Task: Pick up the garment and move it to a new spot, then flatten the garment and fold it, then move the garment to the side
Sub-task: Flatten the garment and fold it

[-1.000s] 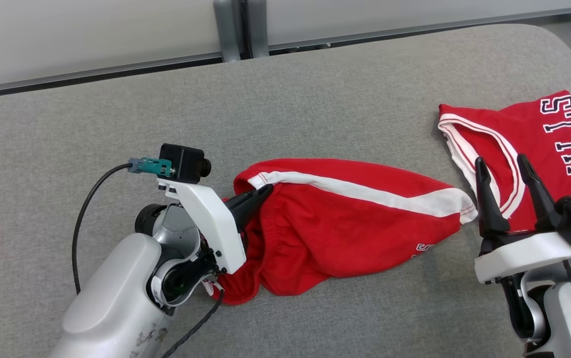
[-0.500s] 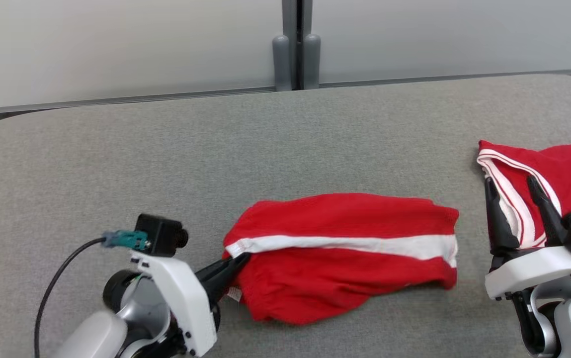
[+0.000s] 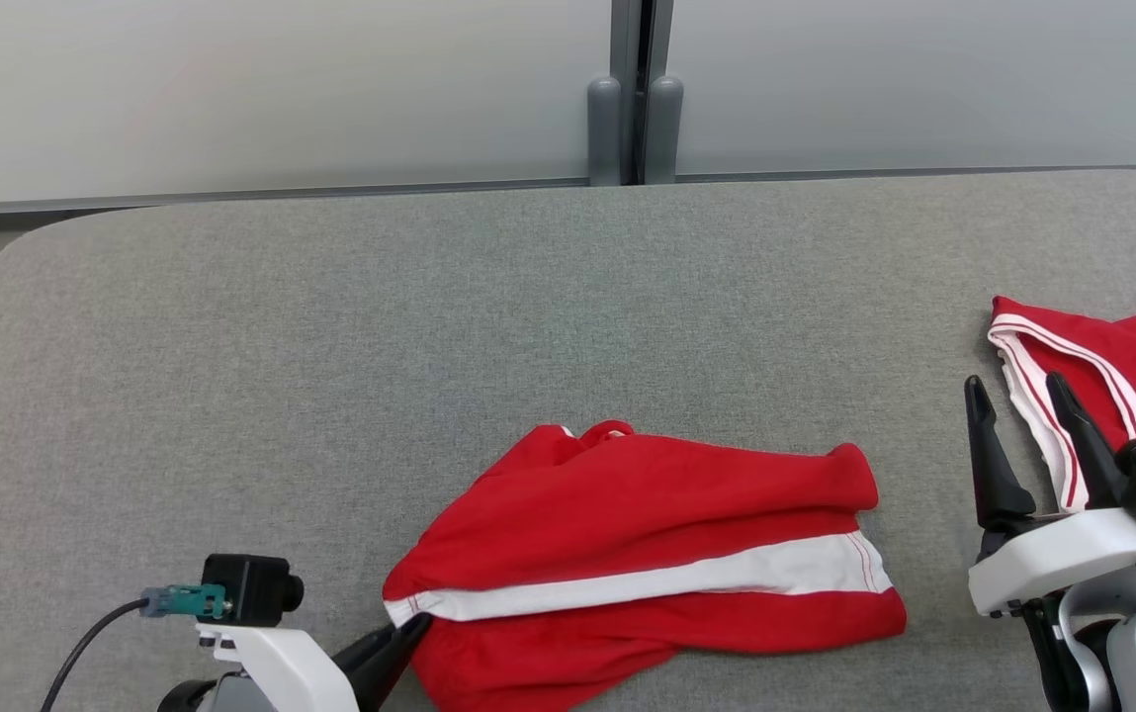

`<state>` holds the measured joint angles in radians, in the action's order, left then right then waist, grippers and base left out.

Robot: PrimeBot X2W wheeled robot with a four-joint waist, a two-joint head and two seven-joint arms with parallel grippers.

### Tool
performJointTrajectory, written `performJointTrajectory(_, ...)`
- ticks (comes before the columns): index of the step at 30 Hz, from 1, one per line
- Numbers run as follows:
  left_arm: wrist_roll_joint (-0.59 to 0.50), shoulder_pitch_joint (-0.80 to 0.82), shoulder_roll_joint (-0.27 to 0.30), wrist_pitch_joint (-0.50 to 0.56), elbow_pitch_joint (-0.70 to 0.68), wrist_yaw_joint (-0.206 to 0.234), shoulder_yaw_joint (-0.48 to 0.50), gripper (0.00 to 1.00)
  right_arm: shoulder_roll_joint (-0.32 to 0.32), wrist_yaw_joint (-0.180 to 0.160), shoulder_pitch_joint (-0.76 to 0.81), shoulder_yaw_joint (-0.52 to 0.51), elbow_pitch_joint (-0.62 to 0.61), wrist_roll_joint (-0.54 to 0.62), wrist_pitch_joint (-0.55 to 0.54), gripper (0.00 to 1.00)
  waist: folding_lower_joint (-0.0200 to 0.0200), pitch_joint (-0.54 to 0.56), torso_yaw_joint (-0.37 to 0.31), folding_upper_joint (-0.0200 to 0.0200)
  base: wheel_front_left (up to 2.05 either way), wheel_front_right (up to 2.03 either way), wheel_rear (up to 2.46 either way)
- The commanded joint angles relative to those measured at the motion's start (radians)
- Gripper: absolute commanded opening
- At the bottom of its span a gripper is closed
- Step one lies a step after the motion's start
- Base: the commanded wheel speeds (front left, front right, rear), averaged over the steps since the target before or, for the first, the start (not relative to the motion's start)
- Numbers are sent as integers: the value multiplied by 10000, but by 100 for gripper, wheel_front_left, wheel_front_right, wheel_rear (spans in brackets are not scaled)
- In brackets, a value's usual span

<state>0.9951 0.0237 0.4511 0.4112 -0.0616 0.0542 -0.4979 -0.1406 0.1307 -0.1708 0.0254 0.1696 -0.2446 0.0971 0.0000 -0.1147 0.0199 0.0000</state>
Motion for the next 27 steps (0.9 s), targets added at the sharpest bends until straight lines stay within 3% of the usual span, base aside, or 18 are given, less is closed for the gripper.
performJointTrajectory(1,-82,-10,-93,-357,131,-25,167,100,-51,4,147,-3,-21,-2,-37,100,0,55,5,0,0,0,0)
performJointTrajectory(5,-190,-82,-83,-898,8,-114,370,100,-37,4,180,64,-43,-27,-37,100,0,220,-51,0,0,0,0)
performJointTrajectory(10,-931,-266,599,-1089,-533,177,481,100,-50,4,256,76,-164,-63,95,100,0,361,-98,0,0,0,0)
performJointTrajectory(16,-2247,-439,956,-2534,-1436,1115,1202,100,-79,4,443,158,-425,-198,499,100,0,621,-91,0,0,0,0)
performJointTrajectory(27,-4097,-826,532,-5509,-1612,2298,1855,100,-117,4,832,655,-933,-147,992,100,0,816,-147,0,0,0,0)
